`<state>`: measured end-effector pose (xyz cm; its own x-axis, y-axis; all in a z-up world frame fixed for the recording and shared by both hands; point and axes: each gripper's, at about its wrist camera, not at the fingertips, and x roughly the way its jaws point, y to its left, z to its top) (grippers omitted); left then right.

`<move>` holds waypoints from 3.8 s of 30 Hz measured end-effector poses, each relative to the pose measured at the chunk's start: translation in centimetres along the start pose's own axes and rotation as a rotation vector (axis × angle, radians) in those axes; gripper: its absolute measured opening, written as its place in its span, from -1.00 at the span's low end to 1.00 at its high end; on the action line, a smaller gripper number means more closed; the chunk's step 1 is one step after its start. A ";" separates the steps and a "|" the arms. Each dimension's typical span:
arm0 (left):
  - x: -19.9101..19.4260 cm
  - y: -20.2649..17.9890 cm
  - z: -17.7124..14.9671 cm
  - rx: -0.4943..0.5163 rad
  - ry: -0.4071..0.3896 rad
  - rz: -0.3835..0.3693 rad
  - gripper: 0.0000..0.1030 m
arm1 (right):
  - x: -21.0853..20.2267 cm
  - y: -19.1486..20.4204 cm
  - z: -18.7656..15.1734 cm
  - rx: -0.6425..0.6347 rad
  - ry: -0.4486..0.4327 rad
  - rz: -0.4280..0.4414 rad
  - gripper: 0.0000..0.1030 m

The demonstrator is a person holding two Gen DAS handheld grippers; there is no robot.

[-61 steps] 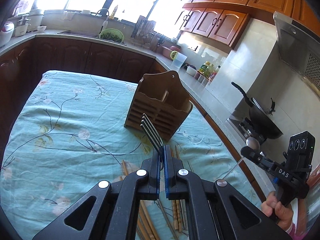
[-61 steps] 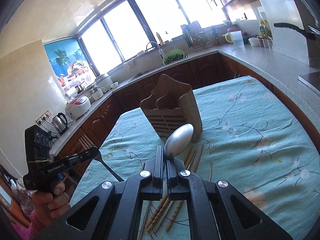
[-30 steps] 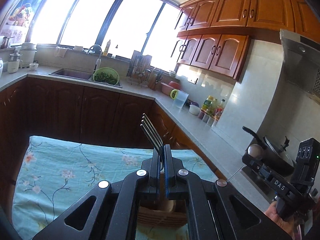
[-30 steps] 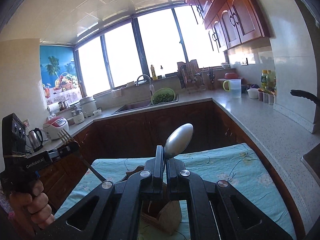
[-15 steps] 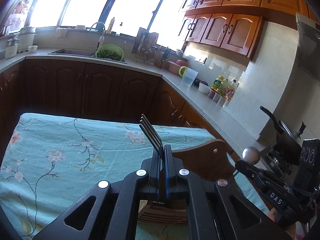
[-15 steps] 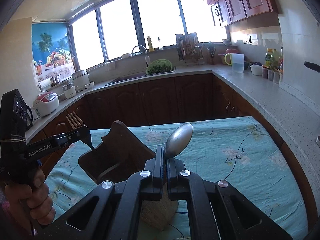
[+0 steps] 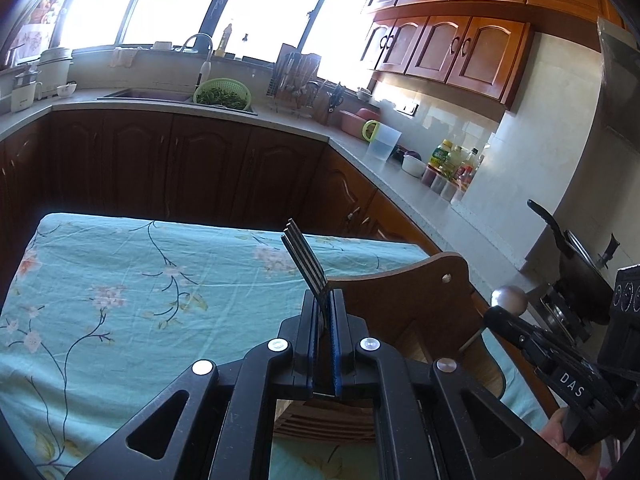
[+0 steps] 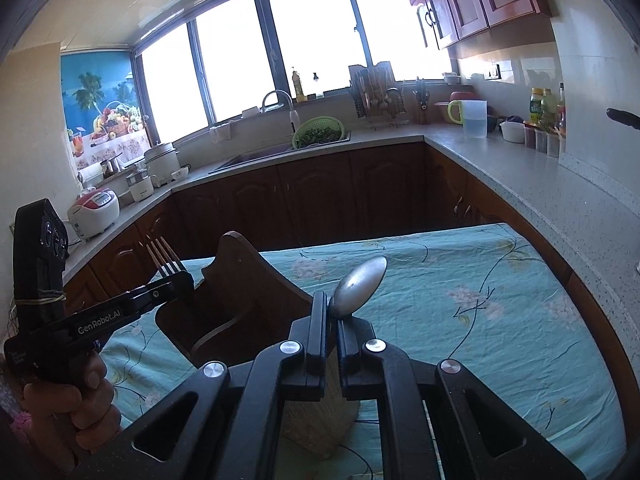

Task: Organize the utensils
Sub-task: 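Lift the fork and spoon and lower both into the wooden utensil holder, then open both grippers to release the fork and spoon into the holder, then close the left gripper on a bamboo chopstick while the right gripper grasps another chopstick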

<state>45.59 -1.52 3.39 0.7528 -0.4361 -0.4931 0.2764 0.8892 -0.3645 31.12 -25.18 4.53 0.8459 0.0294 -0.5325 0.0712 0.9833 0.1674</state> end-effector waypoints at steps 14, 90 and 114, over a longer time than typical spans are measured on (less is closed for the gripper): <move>-5.7 1.5 -2.4 -0.068 -0.053 0.028 0.16 | -3.9 -1.9 0.0 0.129 -0.067 0.037 0.33; -20.2 -3.1 -16.9 -0.041 0.207 0.218 0.17 | -12.8 0.0 -15.1 0.141 0.143 -0.012 0.07; -8.1 -2.2 -15.3 0.021 0.430 0.221 -0.54 | -0.2 -1.0 -13.3 0.118 0.386 -0.111 -0.61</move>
<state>29.74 -2.06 -3.85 0.4810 -0.2499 -0.8403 0.1533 0.9677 -0.2000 23.83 -23.75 -6.57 0.5709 0.0115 -0.8209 0.2302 0.9575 0.1735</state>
